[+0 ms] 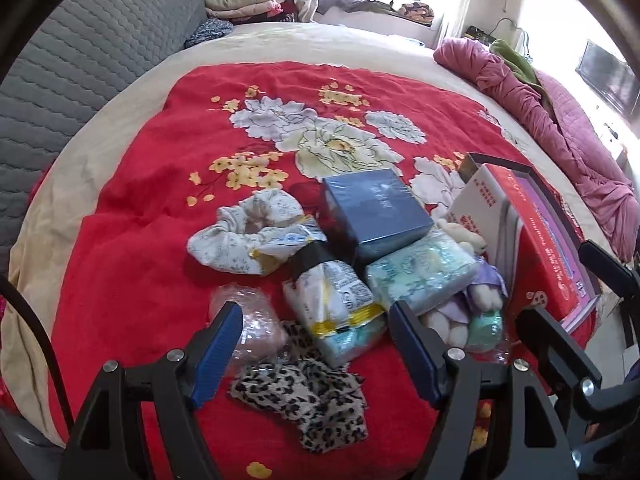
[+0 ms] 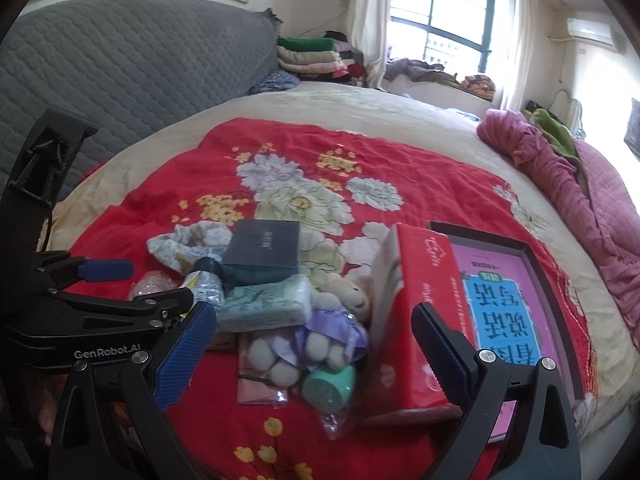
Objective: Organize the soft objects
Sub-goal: 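Move the right gripper toward the green-and-white wet-wipes pack in the pile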
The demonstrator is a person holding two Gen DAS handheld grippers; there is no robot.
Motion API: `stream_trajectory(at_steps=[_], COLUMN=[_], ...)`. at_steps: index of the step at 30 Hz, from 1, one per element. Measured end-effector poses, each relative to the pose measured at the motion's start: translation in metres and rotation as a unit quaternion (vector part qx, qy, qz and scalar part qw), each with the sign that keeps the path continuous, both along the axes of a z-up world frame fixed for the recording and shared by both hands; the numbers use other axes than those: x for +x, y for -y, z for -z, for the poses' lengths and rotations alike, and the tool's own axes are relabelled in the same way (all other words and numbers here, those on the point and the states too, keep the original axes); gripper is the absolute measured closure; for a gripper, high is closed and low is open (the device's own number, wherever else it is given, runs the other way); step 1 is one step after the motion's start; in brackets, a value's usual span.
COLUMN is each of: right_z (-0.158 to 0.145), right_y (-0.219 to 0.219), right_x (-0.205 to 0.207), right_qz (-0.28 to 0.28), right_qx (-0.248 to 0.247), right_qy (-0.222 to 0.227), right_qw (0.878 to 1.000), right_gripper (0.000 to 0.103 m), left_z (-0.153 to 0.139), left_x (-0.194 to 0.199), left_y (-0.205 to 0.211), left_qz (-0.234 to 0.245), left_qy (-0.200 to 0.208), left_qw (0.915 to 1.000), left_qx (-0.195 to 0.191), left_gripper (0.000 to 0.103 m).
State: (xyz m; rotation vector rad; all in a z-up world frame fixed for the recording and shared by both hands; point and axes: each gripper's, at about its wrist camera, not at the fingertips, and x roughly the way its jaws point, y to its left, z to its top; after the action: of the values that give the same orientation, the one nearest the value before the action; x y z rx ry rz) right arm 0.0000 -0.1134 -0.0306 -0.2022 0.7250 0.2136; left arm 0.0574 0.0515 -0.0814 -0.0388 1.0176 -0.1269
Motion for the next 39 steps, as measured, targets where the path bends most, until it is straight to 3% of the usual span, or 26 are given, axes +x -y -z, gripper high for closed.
stream_trajectory(at_steps=[8, 18, 28, 30, 32, 34, 39], right_z=[0.016, 0.037, 0.044, 0.044, 0.043, 0.044, 0.043], right_y=[-0.013, -0.019, -0.018, -0.018, -0.019, -0.019, -0.021], right_x=[0.009, 0.026, 0.034, 0.037, 0.038, 0.038, 0.037], right_qz=[-0.034, -0.042, -0.046, -0.045, -0.045, -0.046, -0.050], right_qx=[0.014, 0.017, 0.023, 0.023, 0.025, 0.025, 0.029], right_qy=[-0.028, -0.056, -0.068, -0.068, -0.068, -0.069, -0.068], right_qw=[0.999, 0.997, 0.996, 0.996, 0.996, 0.996, 0.996], right_gripper=[0.004, 0.006, 0.006, 0.006, 0.006, 0.006, 0.006], left_z=[0.021, 0.032, 0.023, 0.025, 0.026, 0.026, 0.025], left_x=[0.006, 0.023, 0.041, 0.040, 0.039, 0.037, 0.024], left_y=[-0.025, -0.035, -0.043, -0.042, -0.044, -0.045, -0.045], left_qz=[-0.007, 0.013, 0.048, 0.054, 0.057, 0.061, 0.068], left_qy=[-0.021, -0.005, 0.001, 0.000, -0.002, -0.003, -0.001], left_qw=[0.9997, 0.9999, 0.9972, 0.9964, 0.9960, 0.9952, 0.9949], left_qx=[-0.010, -0.006, -0.057, -0.065, -0.069, -0.076, -0.075], left_gripper=[0.028, 0.028, 0.028, 0.031, 0.048, 0.056, 0.056])
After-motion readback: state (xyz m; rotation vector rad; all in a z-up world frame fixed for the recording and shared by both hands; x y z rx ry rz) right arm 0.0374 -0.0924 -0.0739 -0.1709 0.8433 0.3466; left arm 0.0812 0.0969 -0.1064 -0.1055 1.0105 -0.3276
